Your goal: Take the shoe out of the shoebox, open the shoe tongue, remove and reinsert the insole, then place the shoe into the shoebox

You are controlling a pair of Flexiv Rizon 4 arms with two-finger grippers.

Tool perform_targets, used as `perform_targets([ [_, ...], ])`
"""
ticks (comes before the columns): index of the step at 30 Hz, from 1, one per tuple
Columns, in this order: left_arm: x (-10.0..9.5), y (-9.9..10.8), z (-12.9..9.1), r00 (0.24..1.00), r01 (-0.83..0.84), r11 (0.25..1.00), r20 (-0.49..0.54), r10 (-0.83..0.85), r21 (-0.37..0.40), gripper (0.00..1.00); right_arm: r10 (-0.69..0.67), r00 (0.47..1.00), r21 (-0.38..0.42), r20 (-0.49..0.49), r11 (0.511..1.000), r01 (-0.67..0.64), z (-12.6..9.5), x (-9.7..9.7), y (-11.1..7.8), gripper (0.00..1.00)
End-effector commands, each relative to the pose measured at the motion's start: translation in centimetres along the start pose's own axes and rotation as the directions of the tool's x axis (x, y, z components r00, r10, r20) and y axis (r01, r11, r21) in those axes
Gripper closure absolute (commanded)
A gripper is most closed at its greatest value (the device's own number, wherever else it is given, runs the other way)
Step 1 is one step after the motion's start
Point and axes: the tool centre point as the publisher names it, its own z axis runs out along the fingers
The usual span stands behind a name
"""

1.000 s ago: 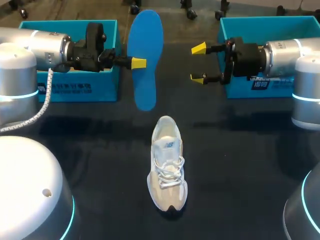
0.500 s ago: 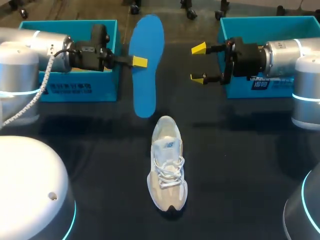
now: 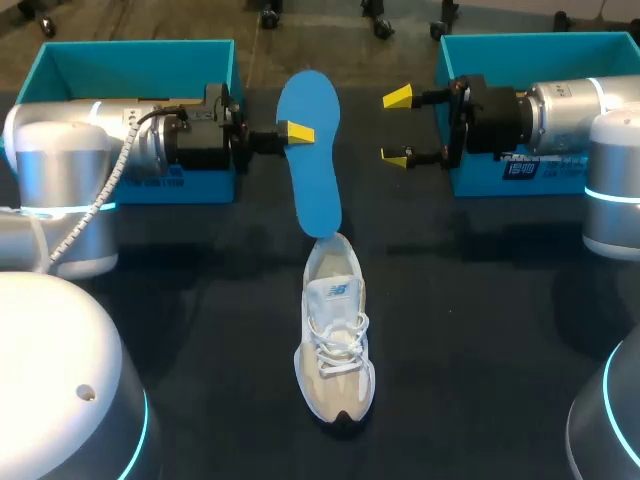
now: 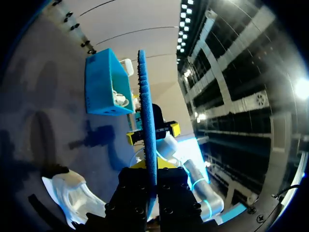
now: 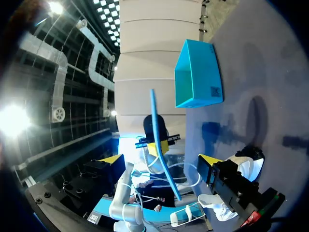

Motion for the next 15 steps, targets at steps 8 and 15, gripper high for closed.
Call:
perform_targets([
  [8,-1.0,0.3,0.7,0.999,0.047,0.999,0.022,-0.048,0.024,1.0,0.004,1.0,-0.003,0.009,1.0,-0.004,0.1,-0.1,0.0,0.0],
  [15,-1.9,-0.6,1.4,0.992,0.118,0.993,0.033,-0.119,0.031,1.0,-0.016,0.98,0.016,0.199,1.0,0.013,-0.4,0.9,-0.7,0.0],
])
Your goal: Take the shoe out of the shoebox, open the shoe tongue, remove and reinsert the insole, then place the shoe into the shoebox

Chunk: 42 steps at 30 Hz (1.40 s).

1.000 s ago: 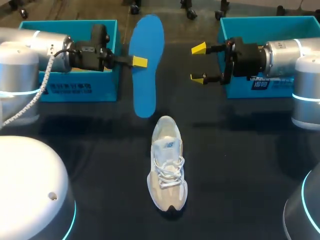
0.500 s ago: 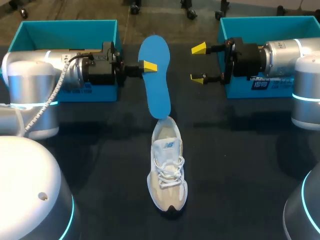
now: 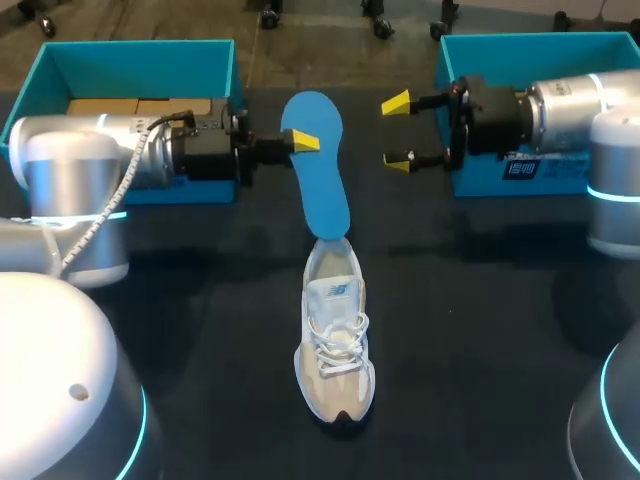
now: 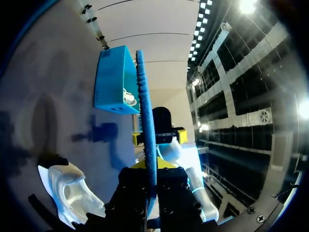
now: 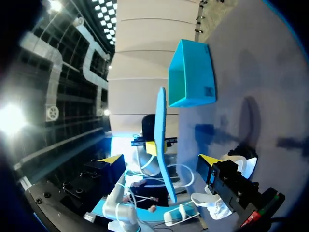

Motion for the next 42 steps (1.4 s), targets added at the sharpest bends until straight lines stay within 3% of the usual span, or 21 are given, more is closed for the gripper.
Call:
perform_targets([
  [1,-0.4,-0.6,0.8,1.0,0.017,1.0,0.002,-0.017,-0.005,1.0,0.002,0.992,0.007,0.122,1.0,-0.003,-0.4,1.7,-0.3,0.0],
  [10,-1.1,-1.6,1.2,0.997,0.078,0.997,0.008,-0.079,0.002,1.0,-0.031,0.923,0.03,0.384,0.999,0.021,-0.3,4.2,-1.2,0.0],
  [15,-1.1,-1.6,1.2,0.997,0.078,0.997,0.008,-0.079,0.002,1.0,-0.009,0.807,0.038,0.591,0.999,-0.017,0.0,6.6,-1.6,0.0],
  [20,-1.1,-1.6,1.2,0.997,0.078,0.997,0.008,-0.079,0.002,1.0,0.003,0.683,0.044,0.731,0.998,-0.052,1.2,8.9,-1.7,0.0],
  [29,-1.1,-1.6,1.2,0.997,0.078,0.997,0.008,-0.079,0.002,1.0,0.029,0.476,0.017,0.879,0.996,-0.092,4.0,11.3,-1.8,0.0],
  [42,-1.1,-1.6,1.2,0.997,0.078,0.997,0.008,-0.079,0.002,1.0,0.05,0.305,-0.012,0.951,0.992,-0.125,6.3,11.9,-3.1,0.0],
])
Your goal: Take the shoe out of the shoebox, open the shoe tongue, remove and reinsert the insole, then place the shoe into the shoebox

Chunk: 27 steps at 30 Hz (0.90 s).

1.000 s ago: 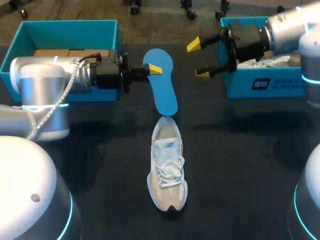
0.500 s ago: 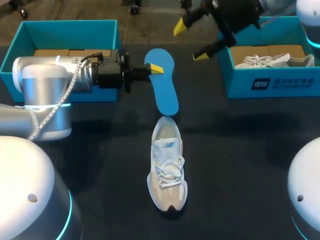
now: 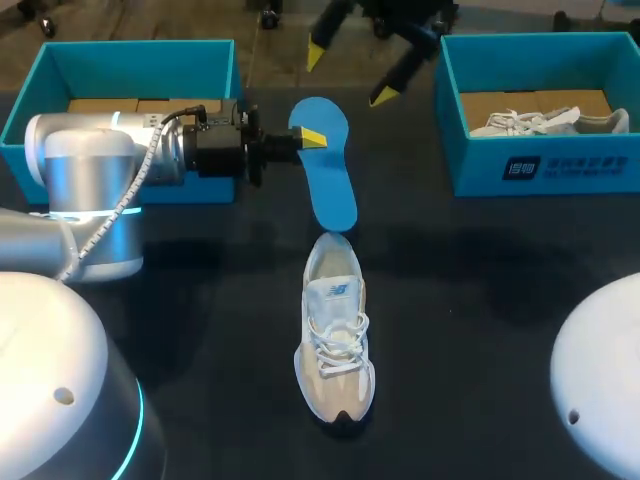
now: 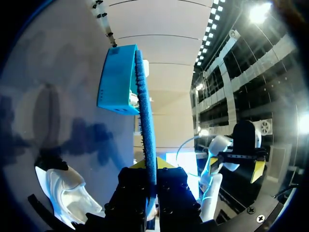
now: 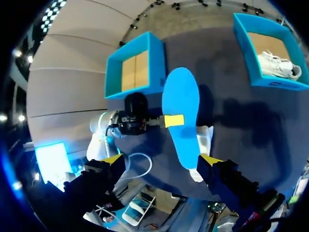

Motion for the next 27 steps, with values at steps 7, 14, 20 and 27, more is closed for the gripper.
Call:
perform_targets([
  [7,0.0,0.0,0.0,1.0,0.0,1.0,0.003,0.0,-0.002,1.0,0.022,0.924,-0.021,0.382,1.0,-0.015,1.4,2.1,-1.2,0.0],
  [14,0.0,0.0,0.0,1.0,0.0,1.0,0.003,0.0,-0.002,1.0,0.033,0.91,-0.024,0.414,0.999,-0.026,2.2,2.9,-1.7,0.0],
  [20,0.0,0.0,0.0,1.0,0.0,1.0,0.003,0.0,-0.002,1.0,0.07,0.905,-0.045,0.419,0.997,-0.056,2.2,2.7,-2.2,0.0],
  [27,0.0,0.0,0.0,1.0,0.0,1.0,0.003,0.0,-0.002,1.0,0.089,0.981,-0.036,0.174,0.996,-0.083,2.0,0.8,-1.7,0.0],
])
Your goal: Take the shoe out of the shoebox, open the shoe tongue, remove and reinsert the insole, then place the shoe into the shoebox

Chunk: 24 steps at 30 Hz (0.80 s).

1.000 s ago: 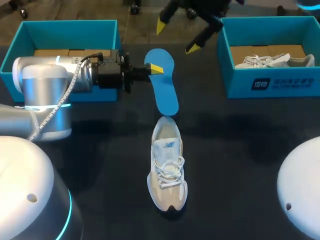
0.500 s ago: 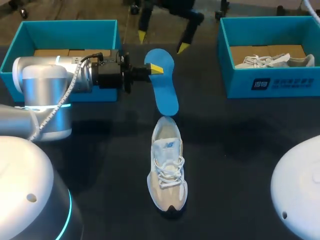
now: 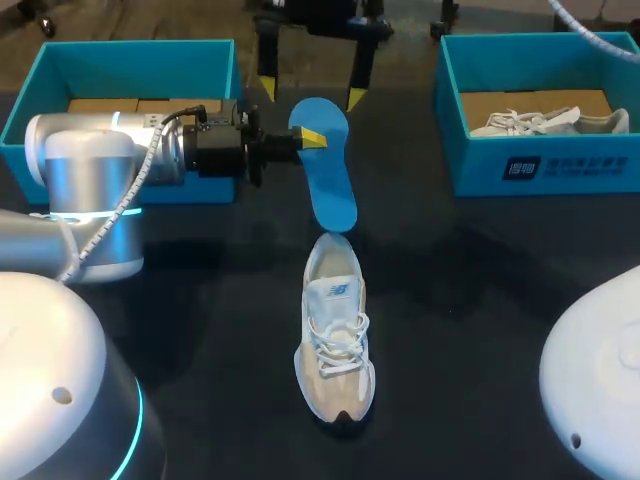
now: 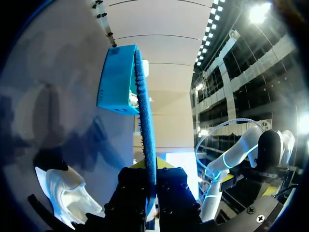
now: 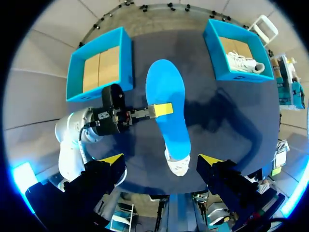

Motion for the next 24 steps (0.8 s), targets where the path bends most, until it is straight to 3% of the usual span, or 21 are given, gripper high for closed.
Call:
perform_targets([
  [1,0.0,0.0,0.0,1.0,0.0,1.0,0.003,0.0,-0.002,1.0,-0.023,0.973,0.012,-0.231,1.0,0.027,0.7,-2.1,0.6,0.0],
  [8,0.0,0.0,0.0,1.0,0.0,1.0,0.003,0.0,-0.002,1.0,0.039,0.913,0.022,-0.406,0.999,-0.033,0.6,-3.5,0.9,0.0],
  [16,0.0,0.0,0.0,1.0,0.0,1.0,0.003,0.0,-0.002,1.0,0.055,0.778,0.059,-0.626,0.998,-0.023,0.3,-4.5,1.4,0.0],
  [24,0.0,0.0,0.0,1.0,0.0,1.0,0.003,0.0,-0.002,1.0,0.087,0.662,0.102,-0.744,0.995,-0.016,0.8,-5.3,2.3,0.0],
])
